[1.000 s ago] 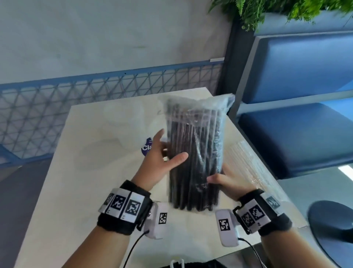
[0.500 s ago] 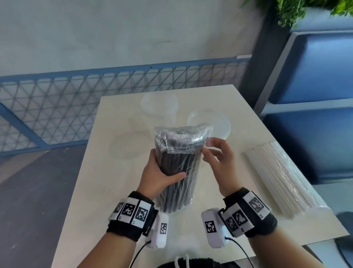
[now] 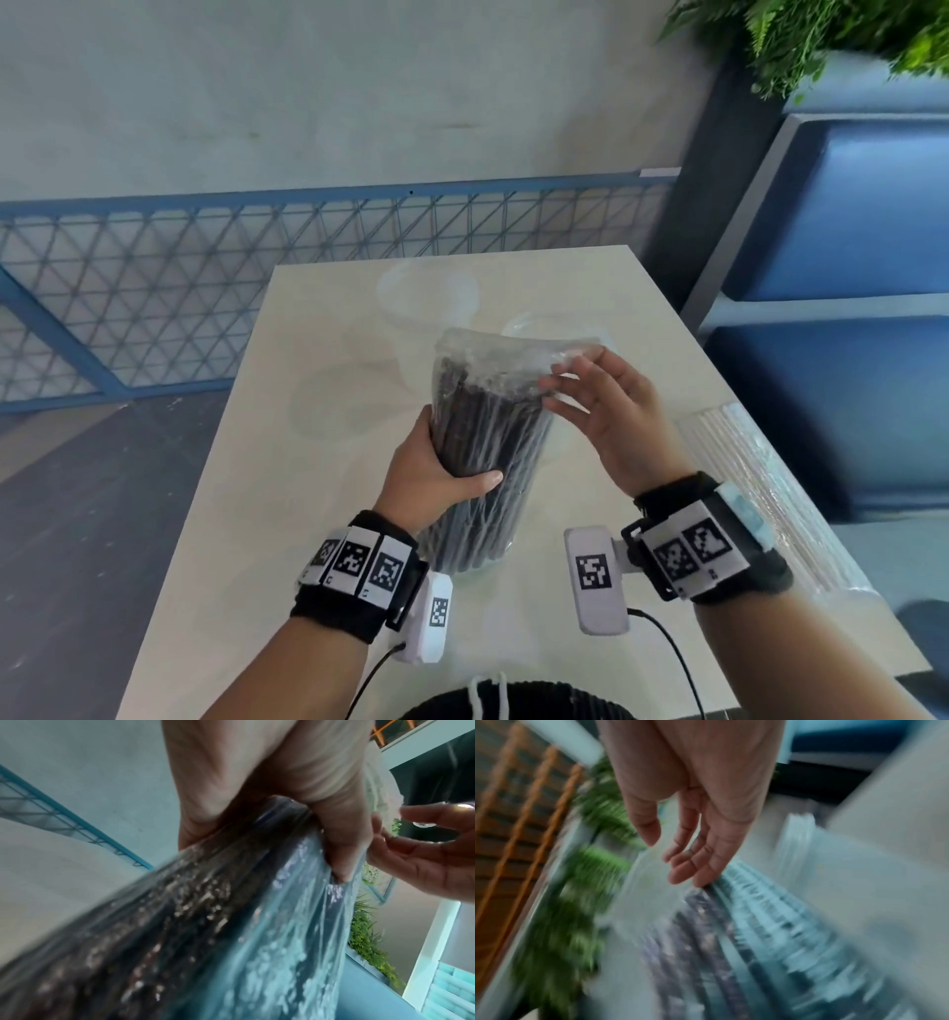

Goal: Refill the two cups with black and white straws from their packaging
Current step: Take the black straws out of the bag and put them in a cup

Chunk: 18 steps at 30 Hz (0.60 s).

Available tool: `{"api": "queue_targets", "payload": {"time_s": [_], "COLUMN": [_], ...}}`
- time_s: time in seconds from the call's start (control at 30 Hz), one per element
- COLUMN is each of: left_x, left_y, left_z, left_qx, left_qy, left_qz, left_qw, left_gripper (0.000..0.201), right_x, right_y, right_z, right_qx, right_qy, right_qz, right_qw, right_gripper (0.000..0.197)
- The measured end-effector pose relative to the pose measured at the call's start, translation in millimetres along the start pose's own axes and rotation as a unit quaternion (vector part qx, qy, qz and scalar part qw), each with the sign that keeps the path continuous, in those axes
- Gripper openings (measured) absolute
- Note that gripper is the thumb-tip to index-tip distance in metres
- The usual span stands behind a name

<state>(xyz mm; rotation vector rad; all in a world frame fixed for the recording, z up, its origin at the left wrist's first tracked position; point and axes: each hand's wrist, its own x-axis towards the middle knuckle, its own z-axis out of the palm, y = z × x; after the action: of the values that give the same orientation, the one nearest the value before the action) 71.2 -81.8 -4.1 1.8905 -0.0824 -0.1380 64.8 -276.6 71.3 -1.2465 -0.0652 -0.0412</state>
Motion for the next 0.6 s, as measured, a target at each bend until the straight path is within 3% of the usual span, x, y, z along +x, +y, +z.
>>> {"api": "queue_targets", "payload": {"time_s": [0.07, 0.17, 0.3, 0.47, 0.6], "left_x": [0.8, 1.0, -1.8, -7.3, -11.7], "left_y": [0.8, 4.5, 11.3, 16.5, 16.6], "left_z": [1.8, 0.2, -4.8, -7.6, -14.2], "left_qx": [0.003, 0.024, 0.059, 0.081, 0.085], "left_qy": [0.0, -0.015, -0.051, -0.063, -0.039], "left_qz": [0.002, 0.013, 0.036, 0.066, 0.069], "left_qw": [1.0, 1.0, 0.996, 0.993, 0.993], "left_gripper": [0.071, 0.072, 0.075, 0.084, 0.084], "right_x": [-1.2, 0.6, 12.3, 24.7, 23.2], "right_y": [2.8, 3.2, -19.1, -33.8, -36.4], "right_z": [-4.6, -10.4, -9.7, -9.3, -1.4], "right_qx": [-0.158, -0.408, -0.436, -0.466, -0.453], "right_qy": [-0.011, -0.001, -0.034, -0.095, -0.1], "right_qz": [-0.052, -0.149, -0.214, -0.152, -0.158], "right_qw": [0.986, 0.901, 0.873, 0.866, 0.872], "right_gripper": [0.025, 0.016, 0.025, 0.042, 0.022]}}
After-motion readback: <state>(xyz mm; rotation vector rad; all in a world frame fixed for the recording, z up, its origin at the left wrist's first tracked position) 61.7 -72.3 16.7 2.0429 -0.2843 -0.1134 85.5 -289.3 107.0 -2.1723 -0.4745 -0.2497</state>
